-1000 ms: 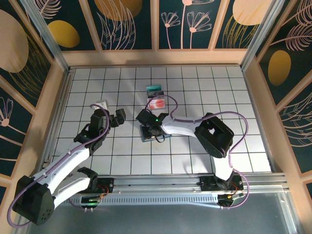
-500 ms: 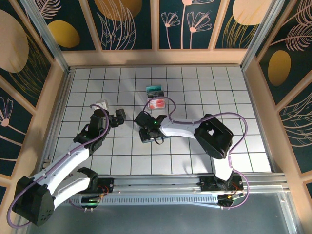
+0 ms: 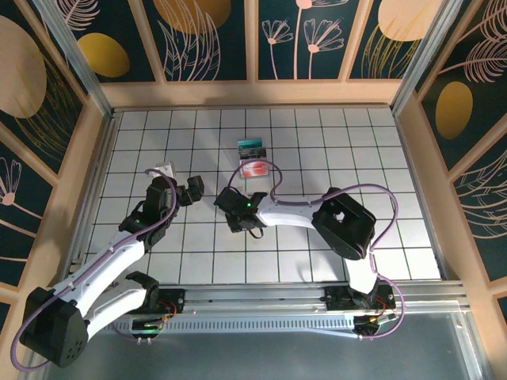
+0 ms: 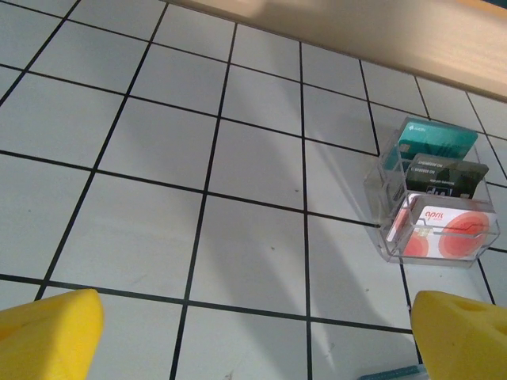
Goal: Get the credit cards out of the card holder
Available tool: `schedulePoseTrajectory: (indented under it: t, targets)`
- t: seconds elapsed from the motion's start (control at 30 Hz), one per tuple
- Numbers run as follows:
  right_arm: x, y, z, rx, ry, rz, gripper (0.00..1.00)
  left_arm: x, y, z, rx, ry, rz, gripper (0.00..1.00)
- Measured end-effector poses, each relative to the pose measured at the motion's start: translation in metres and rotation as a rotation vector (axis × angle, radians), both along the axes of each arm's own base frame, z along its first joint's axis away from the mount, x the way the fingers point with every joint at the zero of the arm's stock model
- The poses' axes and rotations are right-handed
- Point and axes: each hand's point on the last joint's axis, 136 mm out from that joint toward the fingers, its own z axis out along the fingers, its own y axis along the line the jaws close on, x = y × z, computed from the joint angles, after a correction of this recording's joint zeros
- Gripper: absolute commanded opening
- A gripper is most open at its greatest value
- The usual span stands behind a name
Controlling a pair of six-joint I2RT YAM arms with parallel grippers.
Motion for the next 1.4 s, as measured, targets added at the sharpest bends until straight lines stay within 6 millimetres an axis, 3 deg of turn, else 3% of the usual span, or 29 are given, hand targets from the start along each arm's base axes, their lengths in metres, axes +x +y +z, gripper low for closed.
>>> schedulePoseTrajectory:
  t: [0.23,0.4,0.87,1.13,1.4]
  targets:
    - [0.005,-0.002,0.002,0.003,-0.017,-0.026,0.21,0.000,0.000,0.001,-0.001,-0.002,0.000,0.99]
    - [0.014,-0.008,0.005,0.009,-0.016,-0.051,0.19,0.000,0.000,0.001,-0.001,-0.003,-0.001,0.99]
    - [0.016,-0.009,0.026,0.155,0.049,-0.055,0.27,0.002,-0.002,0.006,0.007,-0.009,-0.013,0.99]
    - [0.022,-0.026,0.029,0.213,0.081,-0.088,0.29,0.001,-0.010,0.002,-0.007,0.009,-0.055,0.99]
    - [0.027,-0.028,0.034,0.318,0.121,-0.102,0.30,0.001,-0.016,0.002,-0.022,0.012,-0.083,0.99]
